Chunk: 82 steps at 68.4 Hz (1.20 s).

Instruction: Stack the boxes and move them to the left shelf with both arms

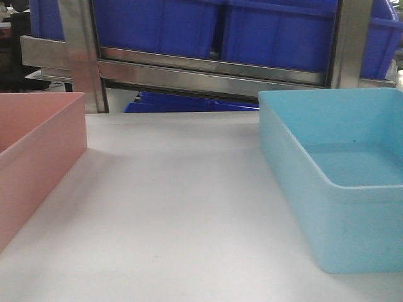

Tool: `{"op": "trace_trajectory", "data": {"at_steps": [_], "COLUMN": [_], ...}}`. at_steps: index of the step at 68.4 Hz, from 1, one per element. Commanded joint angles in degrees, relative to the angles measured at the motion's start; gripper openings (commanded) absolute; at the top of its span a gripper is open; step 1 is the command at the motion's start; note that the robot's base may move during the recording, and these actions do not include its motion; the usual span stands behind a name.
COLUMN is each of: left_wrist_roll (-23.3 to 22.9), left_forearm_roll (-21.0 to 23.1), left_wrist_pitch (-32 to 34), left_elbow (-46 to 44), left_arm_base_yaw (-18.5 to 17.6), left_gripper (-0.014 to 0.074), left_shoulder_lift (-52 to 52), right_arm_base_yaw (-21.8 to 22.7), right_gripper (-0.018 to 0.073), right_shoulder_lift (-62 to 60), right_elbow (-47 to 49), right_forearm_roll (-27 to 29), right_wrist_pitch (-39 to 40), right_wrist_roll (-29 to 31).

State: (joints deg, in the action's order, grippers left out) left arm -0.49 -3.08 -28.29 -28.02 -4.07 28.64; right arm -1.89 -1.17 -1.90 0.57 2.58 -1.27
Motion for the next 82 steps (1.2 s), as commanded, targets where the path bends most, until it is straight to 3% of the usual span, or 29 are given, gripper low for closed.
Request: {"op": "trace_trajectory", "data": {"at_steps": [1, 14, 21, 29, 36, 45, 53, 69, 82], "left_wrist_roll": [0.1, 0.1, 0.1, 0.5, 5.8, 12.2, 13.2, 16.9, 18.3], "left_forearm_roll": [0.8, 1.5, 1.5, 1.7, 3.1, 7.0, 7.5, 7.5, 7.5], "left_wrist_pitch": [-0.7, -16.4, -21.2, -22.5, -26.0, -27.9, -27.9, -30.2, -32.1], "left_elbow": [-5.0, -14.2, -18.4, -22.7, -27.1, -32.3, -37.2, -48.8, -56.3], "left_arm_base_yaw": [-0.1, -0.1, -0.1, 2.9, 7.1, 12.4, 15.9, 20.6, 22.0], "left_gripper": [-0.0003, -0.0003, -0.0003, -0.0001, 0.0033, 0.0234, 0.0370, 0.0375, 0.0375], "left_shoulder_lift": [5.4, 15.1, 19.6, 25.2, 31.0, 37.5, 43.5, 56.6, 66.1], "right_arm_base_yaw": [0.3, 0.3, 0.3, 0.3, 0.3, 0.3, 0.3, 0.3, 0.3], "right_gripper": [0.0052, 0.0052, 0.0052, 0.0052, 0.0052, 0.0052, 0.0052, 0.0052, 0.0052], "right_shoulder_lift": [-0.6, -0.6, -0.6, -0.6, -0.6, -0.6, -0.6, -0.6, -0.6], "right_elbow": [1.3, 1.3, 1.3, 1.3, 1.3, 1.3, 1.3, 1.3, 1.3], "right_forearm_roll": [-0.3, -0.3, -0.3, -0.3, -0.3, -0.3, -0.3, -0.3, -0.3], "right_wrist_pitch": [4.8, 4.8, 4.8, 4.8, 4.8, 4.8, 4.8, 4.8, 4.8], "right_wrist_roll": [0.3, 0.3, 0.3, 0.3, 0.3, 0.3, 0.3, 0.3, 0.3]}}
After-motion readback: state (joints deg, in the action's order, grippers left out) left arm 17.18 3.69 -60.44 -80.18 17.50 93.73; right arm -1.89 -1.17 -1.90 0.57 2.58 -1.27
